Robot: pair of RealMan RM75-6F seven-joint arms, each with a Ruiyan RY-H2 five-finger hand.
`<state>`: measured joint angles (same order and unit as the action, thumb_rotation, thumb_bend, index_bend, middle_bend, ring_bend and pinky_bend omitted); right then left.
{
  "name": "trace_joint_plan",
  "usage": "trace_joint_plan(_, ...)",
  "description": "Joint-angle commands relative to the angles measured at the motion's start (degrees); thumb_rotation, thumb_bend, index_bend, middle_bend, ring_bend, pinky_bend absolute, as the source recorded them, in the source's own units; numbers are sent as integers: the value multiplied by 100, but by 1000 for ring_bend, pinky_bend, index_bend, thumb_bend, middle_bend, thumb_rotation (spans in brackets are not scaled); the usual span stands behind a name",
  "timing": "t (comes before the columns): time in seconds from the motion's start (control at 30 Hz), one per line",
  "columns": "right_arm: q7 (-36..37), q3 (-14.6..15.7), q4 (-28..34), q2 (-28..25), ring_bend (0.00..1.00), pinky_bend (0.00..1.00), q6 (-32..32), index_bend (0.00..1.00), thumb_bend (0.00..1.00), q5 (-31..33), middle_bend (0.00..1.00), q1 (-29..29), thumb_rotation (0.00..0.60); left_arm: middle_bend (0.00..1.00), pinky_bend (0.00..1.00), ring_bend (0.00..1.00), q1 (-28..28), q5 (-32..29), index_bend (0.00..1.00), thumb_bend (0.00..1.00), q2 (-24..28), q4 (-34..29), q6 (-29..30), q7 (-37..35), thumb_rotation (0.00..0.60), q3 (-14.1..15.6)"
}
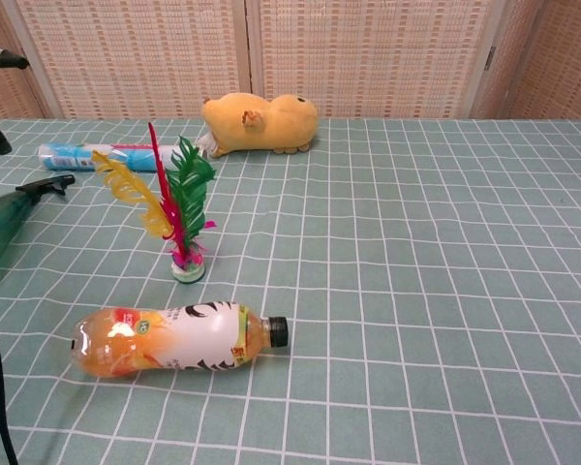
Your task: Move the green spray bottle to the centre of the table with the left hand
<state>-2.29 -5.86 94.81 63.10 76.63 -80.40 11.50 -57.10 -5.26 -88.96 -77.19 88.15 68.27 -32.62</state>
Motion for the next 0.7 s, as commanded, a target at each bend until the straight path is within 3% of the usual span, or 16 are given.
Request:
trace_joint_plan(0.03, 7, -1, 7, -4, 0, 0, 11, 28, 0, -12, 0, -1, 600, 254, 233, 226, -46, 51, 48, 241, -213, 445, -289, 107, 600, 30)
trace_joint_plan(0.27, 35, 11, 1, -18, 0, 0, 11, 29, 0, -1, 0, -21, 600, 234, 226, 210, -98, -157, 47, 237, -517, 1202, -594, 281, 600, -186)
trace_joint_plan(0.7, 3, 1, -15, -11, 0, 0, -42, 28, 0, 48, 0, 1, 600, 239, 211, 210, -235, -5, 46, 238, -1055, 2124, -1030, 504, 600, -351)
